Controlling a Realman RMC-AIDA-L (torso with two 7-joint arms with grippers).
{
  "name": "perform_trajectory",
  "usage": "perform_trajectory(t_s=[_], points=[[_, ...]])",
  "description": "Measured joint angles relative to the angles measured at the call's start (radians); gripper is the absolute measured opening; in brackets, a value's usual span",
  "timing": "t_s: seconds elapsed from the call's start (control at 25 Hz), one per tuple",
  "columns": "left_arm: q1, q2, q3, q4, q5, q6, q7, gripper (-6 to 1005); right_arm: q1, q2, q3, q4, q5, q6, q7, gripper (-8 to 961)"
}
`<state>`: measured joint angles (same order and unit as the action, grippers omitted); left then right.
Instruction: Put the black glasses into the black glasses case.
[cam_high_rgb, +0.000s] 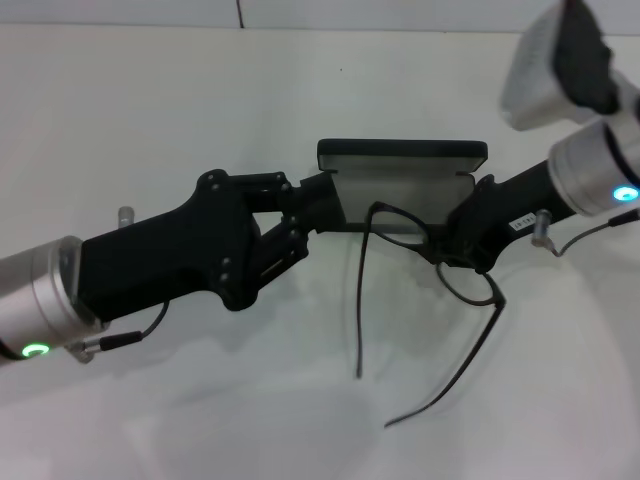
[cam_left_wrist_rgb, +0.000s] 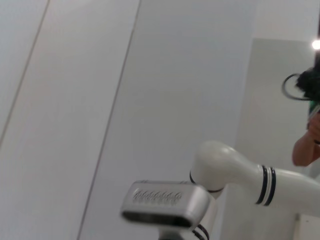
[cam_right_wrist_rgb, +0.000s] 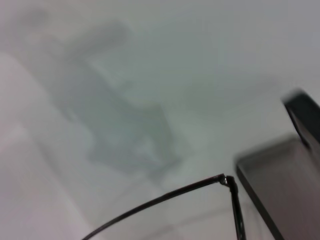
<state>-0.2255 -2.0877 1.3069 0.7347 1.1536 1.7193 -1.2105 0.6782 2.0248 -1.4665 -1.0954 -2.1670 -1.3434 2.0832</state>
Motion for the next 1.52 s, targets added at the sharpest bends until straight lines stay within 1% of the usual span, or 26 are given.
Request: perform_trajectory(t_s=[0.16, 0.24, 0.36, 0.4, 0.44, 0.56, 0.72, 1.0, 1.52], points=[[-0.006, 0.001, 0.004, 0.000, 0.006, 0.034, 0.000, 108, -0.139, -0.004, 0.031, -0.114, 0.206, -0.007, -0.162, 95], [-0.016, -0.001, 0.009, 0.000, 0.007, 0.044, 0.000, 107, -0.196, -0.003, 0.059, -0.124, 0.336, -0.011, -0.267, 95], [-0.035, -0.004, 0.017, -0.001, 0.007, 0.063, 0.000, 105, -0.242, -0.005, 0.072, -0.083, 0.545, -0.020, -0.418, 95], [-0.043, -0.004, 0.023, -0.004, 0.005, 0.068, 0.000, 105, -0.246, -0.006, 0.073, -0.055, 0.604, -0.026, -0.462, 95], [-0.052, -0.004, 0.029, -0.007, 0.002, 0.072, 0.000, 104, -0.245, -0.006, 0.073, -0.038, 0.626, -0.030, -0.481, 95], [-0.085, -0.005, 0.058, -0.029, -0.001, 0.077, 0.008, 103, -0.224, -0.006, 0.074, 0.074, 0.749, -0.071, -0.585, 95], [-0.117, -0.005, 0.074, -0.071, -0.002, 0.090, 0.035, 101, -0.182, -0.006, 0.074, 0.167, 0.792, -0.106, -0.628, 95], [-0.126, -0.005, 0.075, -0.115, -0.017, 0.094, 0.058, 98, -0.173, -0.002, 0.075, 0.188, 0.808, -0.140, -0.642, 94], [-0.142, -0.005, 0.066, -0.183, -0.048, 0.078, 0.103, 99, -0.172, -0.004, 0.075, 0.207, 0.834, -0.182, -0.663, 95]])
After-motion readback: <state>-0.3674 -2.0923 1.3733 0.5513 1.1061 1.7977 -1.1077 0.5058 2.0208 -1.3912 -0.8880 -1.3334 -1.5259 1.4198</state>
